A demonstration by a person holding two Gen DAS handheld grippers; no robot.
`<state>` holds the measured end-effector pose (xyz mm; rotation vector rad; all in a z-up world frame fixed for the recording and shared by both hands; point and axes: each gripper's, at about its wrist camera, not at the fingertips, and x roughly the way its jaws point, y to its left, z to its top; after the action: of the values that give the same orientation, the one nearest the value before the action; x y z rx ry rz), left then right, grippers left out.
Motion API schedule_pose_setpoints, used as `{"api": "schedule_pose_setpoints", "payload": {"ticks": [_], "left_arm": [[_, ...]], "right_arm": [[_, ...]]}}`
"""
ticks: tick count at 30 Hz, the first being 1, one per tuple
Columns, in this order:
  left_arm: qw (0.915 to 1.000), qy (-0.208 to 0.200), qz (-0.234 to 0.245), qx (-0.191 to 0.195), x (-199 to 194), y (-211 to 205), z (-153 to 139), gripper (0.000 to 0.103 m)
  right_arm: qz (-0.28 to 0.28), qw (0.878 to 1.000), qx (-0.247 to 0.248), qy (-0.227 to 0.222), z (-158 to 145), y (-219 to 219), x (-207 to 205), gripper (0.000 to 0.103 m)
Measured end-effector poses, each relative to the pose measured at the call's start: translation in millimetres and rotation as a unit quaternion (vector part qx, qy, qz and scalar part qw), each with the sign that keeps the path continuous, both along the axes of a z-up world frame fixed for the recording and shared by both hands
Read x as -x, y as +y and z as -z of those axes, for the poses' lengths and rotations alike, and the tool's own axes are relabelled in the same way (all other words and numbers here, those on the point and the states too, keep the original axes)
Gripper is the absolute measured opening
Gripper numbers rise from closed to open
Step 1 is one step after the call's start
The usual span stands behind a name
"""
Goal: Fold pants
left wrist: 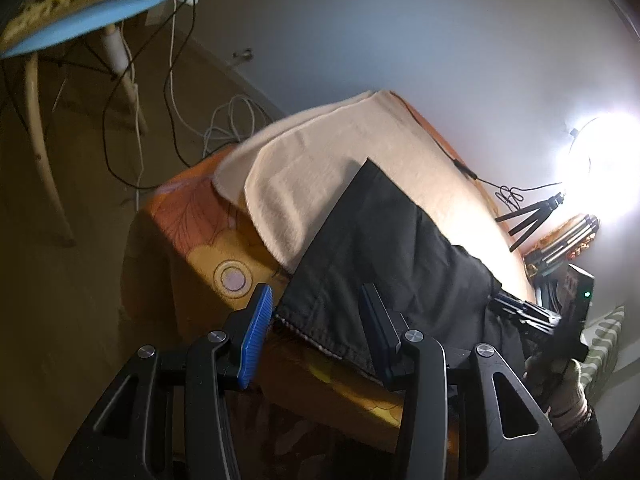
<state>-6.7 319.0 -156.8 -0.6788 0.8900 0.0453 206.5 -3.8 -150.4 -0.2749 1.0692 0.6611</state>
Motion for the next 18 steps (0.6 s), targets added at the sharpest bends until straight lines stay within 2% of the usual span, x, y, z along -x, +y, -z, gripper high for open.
{"api": "schedule_pose_setpoints", "payload": {"ticks": [5,8,18], "left_arm": [[0.9997,0.02,0.017,-0.004,-7,-6,15,0.044],[0.9995,0.015,0.024,-0.012,-9,-10,14,0.049],[0.9989,0.01,0.022,-0.04,-10,-20,14,0.048]], "right_arm": [[-0.001,0.999,-0.037,0.016,-14,4,10,0.035],[-0.006,0.998,-0.054,0.024,-21,9,15,0.035],[-0.017,0.996,-0.072,0.04,-28,25,24,0.035]]}}
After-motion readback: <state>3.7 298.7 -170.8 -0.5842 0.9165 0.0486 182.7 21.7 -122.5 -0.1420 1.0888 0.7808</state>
